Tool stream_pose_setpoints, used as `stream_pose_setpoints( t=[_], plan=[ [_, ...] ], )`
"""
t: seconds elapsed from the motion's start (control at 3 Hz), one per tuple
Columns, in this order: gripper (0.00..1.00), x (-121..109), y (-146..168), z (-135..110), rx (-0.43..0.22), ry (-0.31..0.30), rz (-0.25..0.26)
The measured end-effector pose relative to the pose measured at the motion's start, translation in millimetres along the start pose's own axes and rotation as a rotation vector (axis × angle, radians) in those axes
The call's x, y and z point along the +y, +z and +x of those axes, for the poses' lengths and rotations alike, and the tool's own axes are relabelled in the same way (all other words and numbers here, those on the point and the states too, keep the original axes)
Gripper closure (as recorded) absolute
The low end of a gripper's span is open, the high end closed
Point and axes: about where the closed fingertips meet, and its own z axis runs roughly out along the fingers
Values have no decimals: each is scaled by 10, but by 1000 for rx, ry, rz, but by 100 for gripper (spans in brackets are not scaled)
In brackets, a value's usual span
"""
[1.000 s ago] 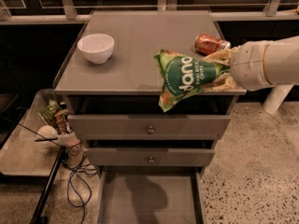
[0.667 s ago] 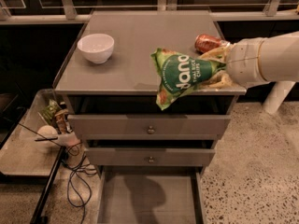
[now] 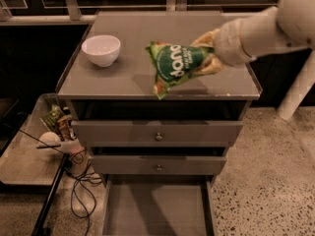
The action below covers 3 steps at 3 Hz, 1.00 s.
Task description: Pick green rice chip bag from bottom drawer and place on counter
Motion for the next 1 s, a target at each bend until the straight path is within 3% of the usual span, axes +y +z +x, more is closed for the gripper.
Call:
stream_pose_setpoints(
  t=[0.33,0.67,1.0],
  plan=[
    [100,-282,338,86,-4,9,-27],
    [100,-422,548,232,-11,51,-41],
    [100,-486,679,373,-25,134,-35]
  ],
)
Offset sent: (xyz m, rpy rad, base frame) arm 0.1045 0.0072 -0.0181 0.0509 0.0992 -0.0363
